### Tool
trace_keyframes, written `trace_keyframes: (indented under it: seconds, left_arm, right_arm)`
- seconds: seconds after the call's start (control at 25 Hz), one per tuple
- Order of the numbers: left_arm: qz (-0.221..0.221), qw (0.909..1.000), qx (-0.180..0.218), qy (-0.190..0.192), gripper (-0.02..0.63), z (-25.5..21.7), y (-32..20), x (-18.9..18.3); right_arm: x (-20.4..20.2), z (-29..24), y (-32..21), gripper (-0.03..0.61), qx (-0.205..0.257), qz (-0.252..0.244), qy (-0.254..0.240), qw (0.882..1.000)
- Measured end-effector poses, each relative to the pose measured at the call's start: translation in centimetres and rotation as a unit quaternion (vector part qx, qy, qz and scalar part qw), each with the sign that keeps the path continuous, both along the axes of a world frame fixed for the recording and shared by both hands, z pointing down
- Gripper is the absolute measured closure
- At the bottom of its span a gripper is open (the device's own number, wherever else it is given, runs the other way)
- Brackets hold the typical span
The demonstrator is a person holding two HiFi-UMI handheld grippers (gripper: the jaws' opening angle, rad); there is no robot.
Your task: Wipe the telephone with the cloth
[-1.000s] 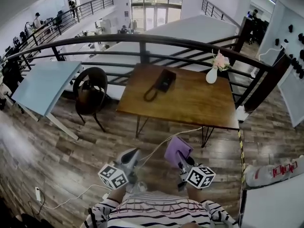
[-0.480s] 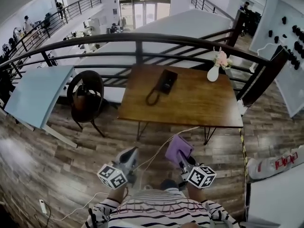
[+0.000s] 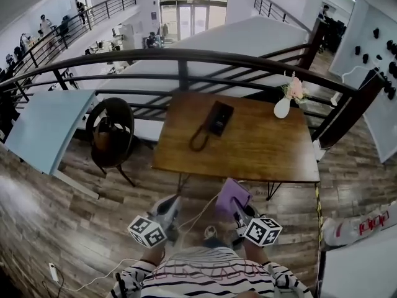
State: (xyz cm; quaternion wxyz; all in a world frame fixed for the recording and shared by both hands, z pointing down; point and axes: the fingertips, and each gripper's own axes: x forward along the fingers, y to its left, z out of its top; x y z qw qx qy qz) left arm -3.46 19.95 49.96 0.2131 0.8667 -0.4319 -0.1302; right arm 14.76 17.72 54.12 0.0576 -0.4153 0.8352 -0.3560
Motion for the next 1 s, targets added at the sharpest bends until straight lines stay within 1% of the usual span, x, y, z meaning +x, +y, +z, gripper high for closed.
trace_keyframes:
  seconds: [0.16, 0.36, 0.52, 0.72, 0.88, 1.0]
  left_arm:
    - [-0.001, 0.9998, 0.017, -0.011, 0.615, -1.6, -4.5, 1.3]
    - [-0.003, 0.9996, 0.027, -0.012, 0.617, -2.2, -8.9, 3.3]
    - [-0.007, 0.9995, 0.028, -0.012, 0.617, -1.9, -11.9, 4.2]
    - [-0.017, 0.9993, 0.034, -0.002, 0.617, -1.7, -14.3, 5.5]
    - [-0.023, 0.9994, 0.024, -0.001, 0.617, -0.9, -16.0, 5.0]
    - [-0.024, 0.9994, 0.026, 0.003, 0.617, -1.0, -17.4, 4.4]
  right_arm:
    - [0.7, -1.2, -4.7, 0.535, 0.014, -0.011, -0.002, 1.000]
    - [2.3, -1.8, -9.5, 0.535, 0.022, -0.019, -0.005, 1.000]
    - [3.2, -1.5, -12.6, 0.535, 0.021, -0.026, -0.007, 0.999]
    - [4.7, -0.5, -15.2, 0.535, 0.016, -0.031, -0.002, 0.999]
    - [4.2, -0.3, -17.4, 0.535, 0.012, -0.037, -0.002, 0.999]
    - [3.7, -0.1, -18.5, 0.535, 0.009, -0.036, -0.002, 0.999]
